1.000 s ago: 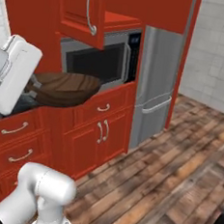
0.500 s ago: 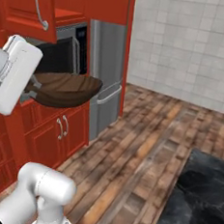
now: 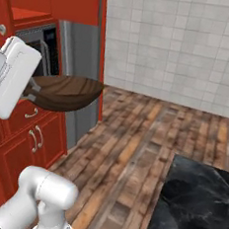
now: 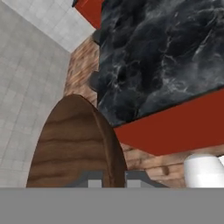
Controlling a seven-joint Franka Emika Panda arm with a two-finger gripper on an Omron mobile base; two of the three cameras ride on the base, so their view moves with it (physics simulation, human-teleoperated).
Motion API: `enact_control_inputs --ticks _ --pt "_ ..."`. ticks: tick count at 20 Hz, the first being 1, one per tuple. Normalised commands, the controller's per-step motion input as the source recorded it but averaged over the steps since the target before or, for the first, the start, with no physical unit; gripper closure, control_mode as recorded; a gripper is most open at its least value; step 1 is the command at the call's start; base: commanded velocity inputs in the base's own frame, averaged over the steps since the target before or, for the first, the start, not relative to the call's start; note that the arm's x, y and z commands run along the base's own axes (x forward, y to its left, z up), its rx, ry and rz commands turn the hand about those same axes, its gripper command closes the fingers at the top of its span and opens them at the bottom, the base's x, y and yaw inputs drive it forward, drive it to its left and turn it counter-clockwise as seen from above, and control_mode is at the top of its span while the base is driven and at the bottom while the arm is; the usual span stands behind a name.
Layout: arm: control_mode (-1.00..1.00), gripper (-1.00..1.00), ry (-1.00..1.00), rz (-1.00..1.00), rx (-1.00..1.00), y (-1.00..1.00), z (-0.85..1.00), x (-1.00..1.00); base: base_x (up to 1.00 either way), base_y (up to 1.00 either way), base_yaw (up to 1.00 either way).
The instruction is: Open the cabinet. Pick the bowls from the counter and place them in the cabinet. Then close the cabinet.
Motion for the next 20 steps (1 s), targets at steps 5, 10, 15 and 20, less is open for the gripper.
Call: enact_control_inputs --ticks 5,10,15,20 --pt "1.00 1.00 0.00 0.00 0.00 0.00 0.00 0.00 1.00 0.00 -0.01" --pt "1.00 1.00 0.00 0.00 0.00 0.00 0.00 0.00 1.00 -0.06 0.02" --pt "1.00 1.00 0.00 0.00 0.00 0.00 0.00 0.00 0.70 -0.43 0.11" --pt "1.00 1.00 0.00 0.00 0.00 0.00 0.00 0.00 -0.10 -0.84 0.16"
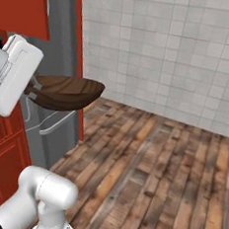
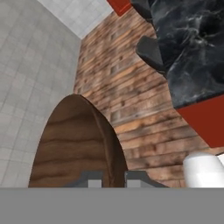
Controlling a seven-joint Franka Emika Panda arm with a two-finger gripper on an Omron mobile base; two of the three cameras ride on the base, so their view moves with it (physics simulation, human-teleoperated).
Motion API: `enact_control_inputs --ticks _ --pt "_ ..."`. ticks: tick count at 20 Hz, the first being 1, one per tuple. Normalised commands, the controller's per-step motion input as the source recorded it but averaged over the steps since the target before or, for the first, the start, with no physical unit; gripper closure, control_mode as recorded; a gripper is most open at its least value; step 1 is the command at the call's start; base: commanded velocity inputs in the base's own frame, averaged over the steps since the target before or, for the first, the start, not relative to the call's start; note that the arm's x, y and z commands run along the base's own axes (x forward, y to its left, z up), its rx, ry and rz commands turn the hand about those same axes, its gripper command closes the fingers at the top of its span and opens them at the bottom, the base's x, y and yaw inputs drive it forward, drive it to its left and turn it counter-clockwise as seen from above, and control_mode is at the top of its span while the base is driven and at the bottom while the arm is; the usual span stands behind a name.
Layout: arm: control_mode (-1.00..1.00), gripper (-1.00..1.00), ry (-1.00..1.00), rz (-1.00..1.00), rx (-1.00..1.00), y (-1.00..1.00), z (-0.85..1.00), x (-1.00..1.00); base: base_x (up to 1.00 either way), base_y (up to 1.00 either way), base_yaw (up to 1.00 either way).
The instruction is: Open the cabinet. Pick the bowls from the counter and place them in the cabinet. Then close the cabinet.
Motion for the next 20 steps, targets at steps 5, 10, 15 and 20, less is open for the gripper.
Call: enact_control_inputs --ticks 5,10,15,20 --pt "1.00 1.00 0.00 0.00 0.00 0.00 0.00 0.00 -0.21 -0.91 0.26" --pt "1.00 1.00 0.00 0.00 0.00 0.00 0.00 0.00 -0.05 -0.63 0.49" --pt "1.00 1.00 0.00 0.00 0.00 0.00 0.00 0.00 0.00 -0.41 0.60" --pt "1.00 1.00 0.00 0.00 0.00 0.00 0.00 0.00 0.03 -0.33 0.75"
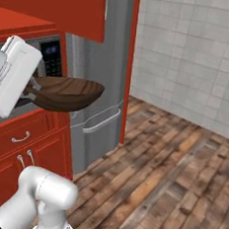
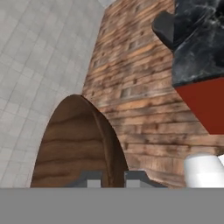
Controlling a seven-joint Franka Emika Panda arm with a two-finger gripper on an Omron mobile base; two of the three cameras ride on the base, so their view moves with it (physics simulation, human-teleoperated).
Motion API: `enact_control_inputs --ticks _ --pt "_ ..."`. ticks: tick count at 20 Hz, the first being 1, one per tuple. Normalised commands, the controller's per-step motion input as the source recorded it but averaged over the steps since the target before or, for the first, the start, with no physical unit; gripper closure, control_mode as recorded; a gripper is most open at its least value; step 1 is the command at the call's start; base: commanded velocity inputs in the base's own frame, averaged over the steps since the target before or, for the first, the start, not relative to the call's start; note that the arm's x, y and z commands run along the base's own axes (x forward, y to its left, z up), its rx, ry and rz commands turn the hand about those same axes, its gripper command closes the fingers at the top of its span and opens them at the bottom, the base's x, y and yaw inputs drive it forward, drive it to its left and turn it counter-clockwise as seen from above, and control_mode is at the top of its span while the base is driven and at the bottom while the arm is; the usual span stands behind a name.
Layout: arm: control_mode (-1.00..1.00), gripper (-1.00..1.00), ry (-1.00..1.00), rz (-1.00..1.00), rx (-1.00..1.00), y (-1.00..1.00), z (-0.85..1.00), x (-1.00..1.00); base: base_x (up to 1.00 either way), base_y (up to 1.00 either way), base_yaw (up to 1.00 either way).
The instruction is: Open the cabinet. Pick the bowls from the counter and place them in the cabinet. Then close the cabinet.
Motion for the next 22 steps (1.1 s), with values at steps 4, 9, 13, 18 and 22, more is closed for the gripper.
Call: enact_control_inputs --ticks 4,9,13,18,22 --pt "1.00 1.00 0.00 0.00 0.00 0.00 0.00 0.00 0.11 -0.42 0.76" --pt "1.00 1.00 0.00 0.00 0.00 0.00 0.00 0.00 0.26 -0.80 0.59" --pt "1.00 1.00 0.00 0.00 0.00 0.00 0.00 0.00 0.89 -0.84 0.38" --pt "1.00 1.00 0.00 0.00 0.00 0.00 0.00 0.00 1.00 -0.55 0.28" --pt "1.00 1.00 0.00 0.00 0.00 0.00 0.00 0.00 0.89 -0.66 0.23"
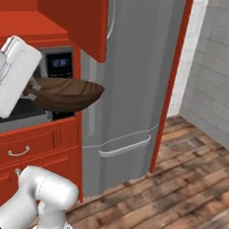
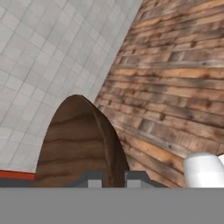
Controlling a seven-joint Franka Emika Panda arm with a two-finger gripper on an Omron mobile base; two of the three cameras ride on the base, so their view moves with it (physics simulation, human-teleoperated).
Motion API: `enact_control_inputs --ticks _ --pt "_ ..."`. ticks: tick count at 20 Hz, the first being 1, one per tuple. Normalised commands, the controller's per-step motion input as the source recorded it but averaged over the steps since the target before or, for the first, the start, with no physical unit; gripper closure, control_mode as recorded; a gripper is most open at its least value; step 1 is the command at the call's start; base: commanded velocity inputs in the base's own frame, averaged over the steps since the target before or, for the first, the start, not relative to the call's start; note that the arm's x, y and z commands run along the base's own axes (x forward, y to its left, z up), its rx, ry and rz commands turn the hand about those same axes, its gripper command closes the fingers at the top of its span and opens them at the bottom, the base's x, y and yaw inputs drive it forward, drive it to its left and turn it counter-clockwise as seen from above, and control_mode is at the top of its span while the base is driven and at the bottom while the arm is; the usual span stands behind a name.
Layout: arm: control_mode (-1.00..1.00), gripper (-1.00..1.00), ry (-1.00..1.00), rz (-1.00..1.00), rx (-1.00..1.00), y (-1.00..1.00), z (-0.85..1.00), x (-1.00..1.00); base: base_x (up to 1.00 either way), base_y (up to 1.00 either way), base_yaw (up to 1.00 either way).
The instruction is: Open the cabinet. Pick the bowls from the counter and place them in the cabinet. Then close the cabinet.
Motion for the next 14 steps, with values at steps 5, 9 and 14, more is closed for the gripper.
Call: enact_control_inputs --ticks 5,9,14 --pt "1.00 1.00 0.00 0.00 0.00 0.00 0.00 0.00 -0.30 0.43 0.17" --pt "1.00 1.00 0.00 0.00 0.00 0.00 0.00 0.00 -0.04 0.00 0.15" --pt "1.00 1.00 0.00 0.00 0.00 0.00 0.00 0.00 0.01 -0.12 0.27"
